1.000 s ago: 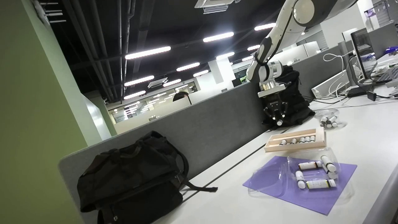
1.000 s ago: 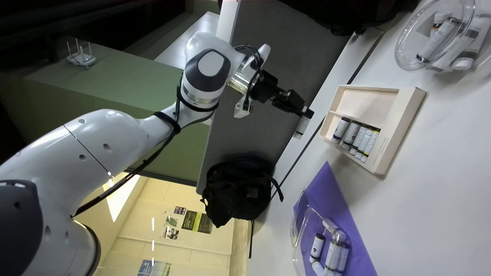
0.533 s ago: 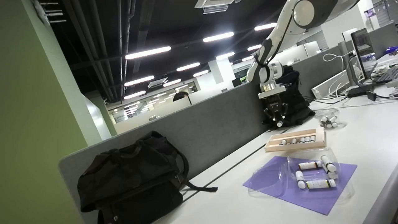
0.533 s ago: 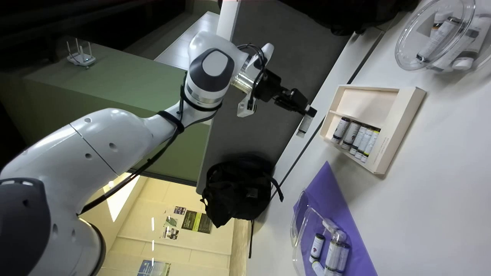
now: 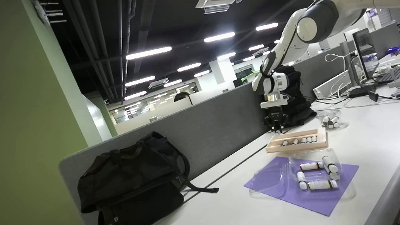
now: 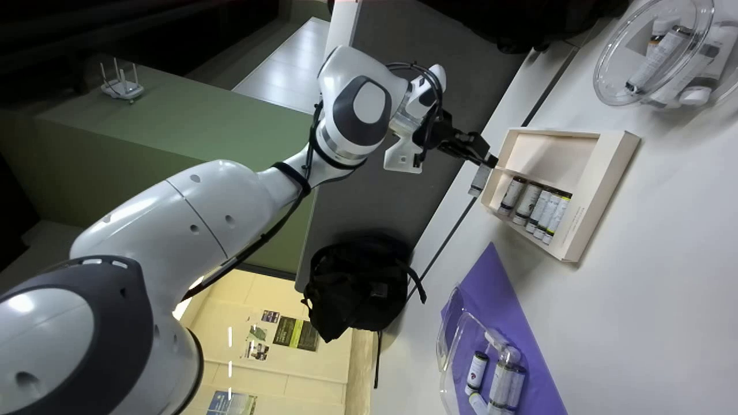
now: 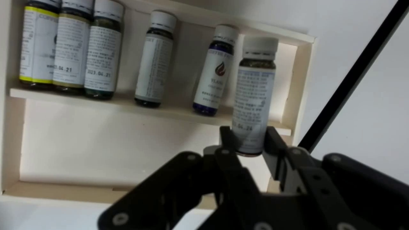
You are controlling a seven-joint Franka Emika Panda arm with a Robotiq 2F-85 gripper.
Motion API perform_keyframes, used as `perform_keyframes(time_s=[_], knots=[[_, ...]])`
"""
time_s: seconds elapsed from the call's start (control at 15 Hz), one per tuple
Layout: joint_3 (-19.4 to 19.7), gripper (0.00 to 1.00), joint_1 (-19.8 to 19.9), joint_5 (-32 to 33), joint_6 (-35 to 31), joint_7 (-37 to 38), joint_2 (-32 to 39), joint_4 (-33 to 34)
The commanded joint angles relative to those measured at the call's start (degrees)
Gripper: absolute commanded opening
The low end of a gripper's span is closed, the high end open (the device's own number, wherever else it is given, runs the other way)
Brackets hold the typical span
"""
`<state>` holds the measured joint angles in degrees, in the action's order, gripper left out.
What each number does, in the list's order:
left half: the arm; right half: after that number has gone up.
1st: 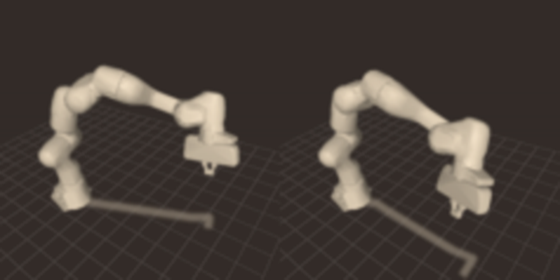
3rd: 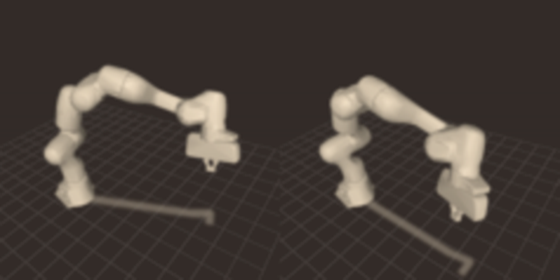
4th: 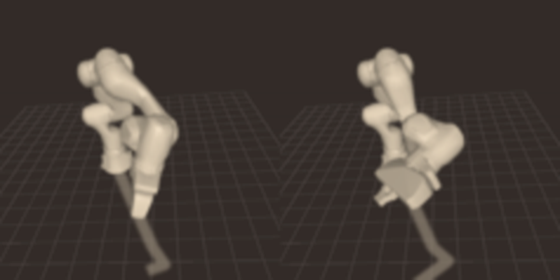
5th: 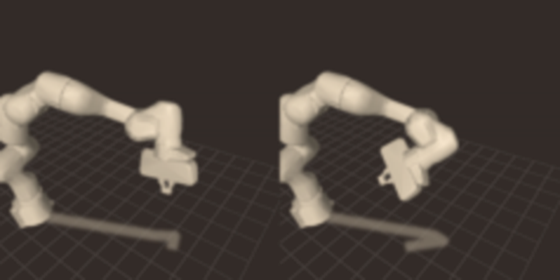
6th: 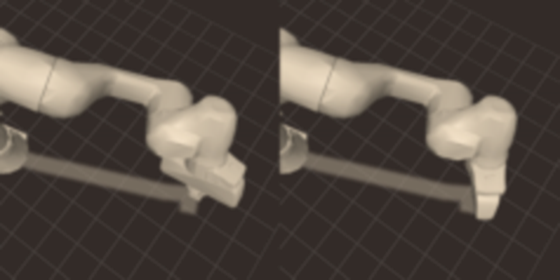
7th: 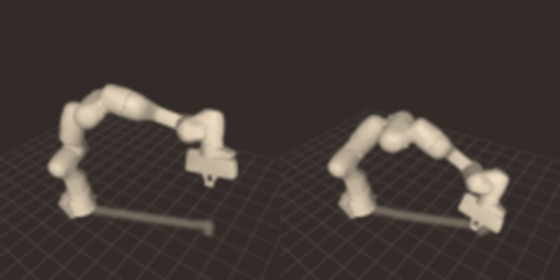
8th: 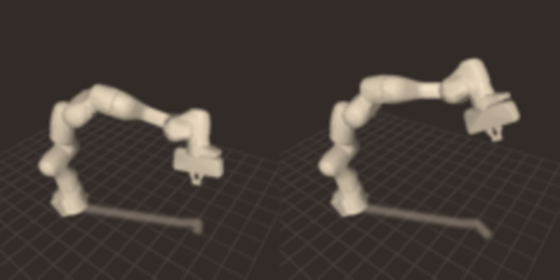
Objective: Take a bottle from the bowl and put it in the left compartment of the box
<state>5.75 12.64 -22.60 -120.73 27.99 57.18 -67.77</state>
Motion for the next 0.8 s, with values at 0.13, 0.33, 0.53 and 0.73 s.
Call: perform_keyframes(time_s=[0.13,0.33,0.53,0.73], knots=[[-1.8,0.12,0.7,-1.5,-3.3,1.6,5.8,6.0],[-2.3,0.12,0.6,-1.4,-4.7,1.7,7.3,7.0],[-2.7,0.12,0.6,-1.4,-4.4,1.6,7.4,7.6],[-3.0,0.12,0.2,-1.1,-3.9,1.8,6.7,7.1]])
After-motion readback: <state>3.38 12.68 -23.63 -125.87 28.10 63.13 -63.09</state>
